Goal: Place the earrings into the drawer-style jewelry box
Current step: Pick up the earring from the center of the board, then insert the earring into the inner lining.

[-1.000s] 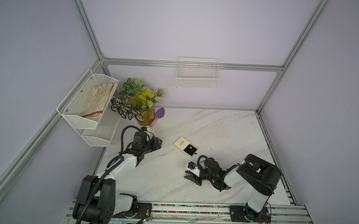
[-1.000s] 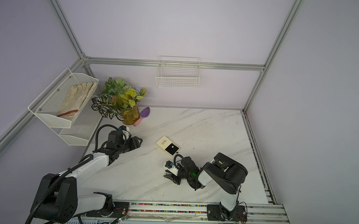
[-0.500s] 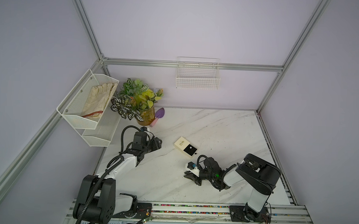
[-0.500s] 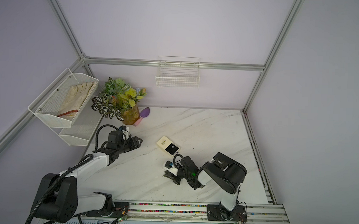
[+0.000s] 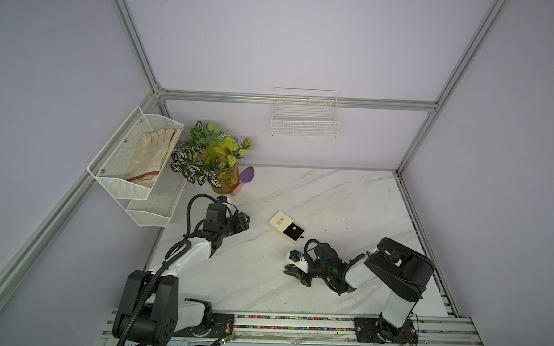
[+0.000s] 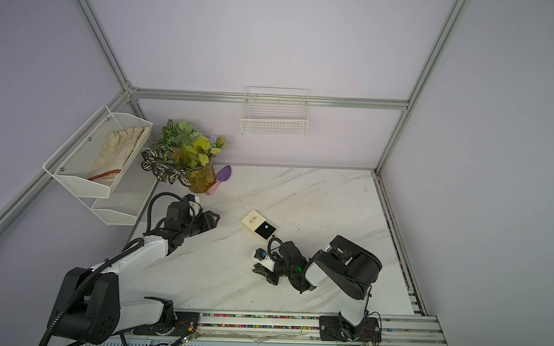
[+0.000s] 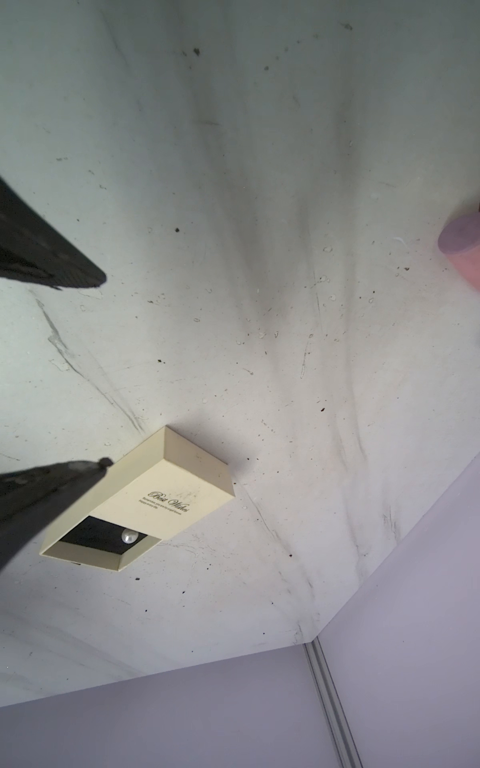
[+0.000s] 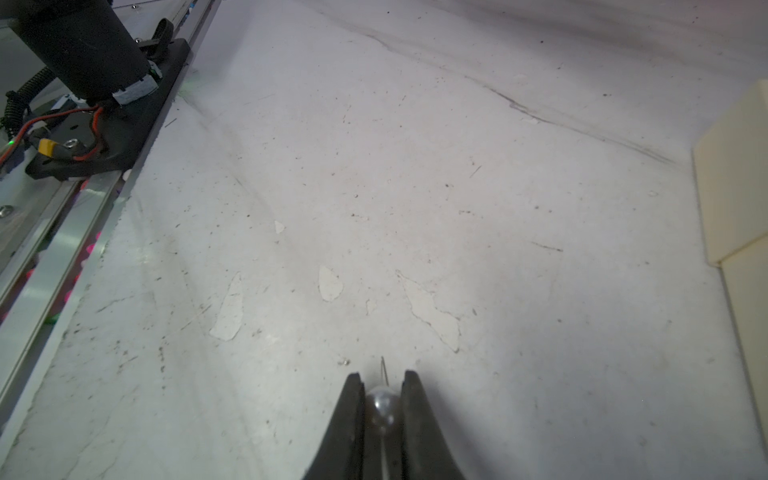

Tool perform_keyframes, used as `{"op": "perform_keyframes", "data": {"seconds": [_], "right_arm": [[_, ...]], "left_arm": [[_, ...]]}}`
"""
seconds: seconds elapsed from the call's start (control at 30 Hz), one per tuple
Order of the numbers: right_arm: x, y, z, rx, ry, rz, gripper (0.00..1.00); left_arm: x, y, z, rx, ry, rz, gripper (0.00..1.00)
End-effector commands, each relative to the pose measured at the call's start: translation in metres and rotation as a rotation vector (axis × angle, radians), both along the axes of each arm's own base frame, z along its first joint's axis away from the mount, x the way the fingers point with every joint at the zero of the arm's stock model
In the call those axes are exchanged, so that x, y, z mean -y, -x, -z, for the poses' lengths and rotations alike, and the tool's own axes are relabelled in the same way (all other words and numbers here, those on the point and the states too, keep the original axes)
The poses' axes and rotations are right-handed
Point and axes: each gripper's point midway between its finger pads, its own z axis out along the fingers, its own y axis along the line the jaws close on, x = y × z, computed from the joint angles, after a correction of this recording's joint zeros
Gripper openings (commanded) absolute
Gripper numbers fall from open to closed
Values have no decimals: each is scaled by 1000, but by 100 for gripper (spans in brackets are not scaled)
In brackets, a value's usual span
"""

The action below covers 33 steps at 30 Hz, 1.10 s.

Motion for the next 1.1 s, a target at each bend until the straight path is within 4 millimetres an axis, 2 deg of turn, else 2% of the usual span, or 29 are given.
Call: {"op": "perform_keyframes", "data": {"seconds": [0.0,0.17,0.4,0.5,0.57,0.63,0.7,0.77,0.9,0.97,1.07], "right_arm": [[-1,-3,-19,14,-28,7,0],[-2,-7,-40,-81,1,58,0],[12,-30,-79,-346,79,366,0],[23,-37,-101,-394,102,480,0],[42,-52,-119,-424,85,670,0],[55,-57,-130,-443,117,772,0],[68,-60,-132,-490,172,880,0],[71,-64,-135,-544,208,950,0],[56,-68,-132,-608,313,933,0],[51,-67,-125,-622,360,899,0],[50,-76,-124,-652,388,902,0]], "left_arm": [[1,-18,-33,99,9,3,65],[1,-19,-32,96,11,5,65],[6,-22,-33,102,3,28,66],[15,-24,-34,108,-10,60,65],[23,-25,-35,111,-14,81,66],[32,-27,-36,111,-13,107,66],[42,-30,-38,116,-10,140,66],[54,-32,-38,118,-4,179,66],[76,-38,-29,91,1,243,66],[81,-41,-26,81,7,264,66],[85,-48,-23,79,-4,286,66]]}}
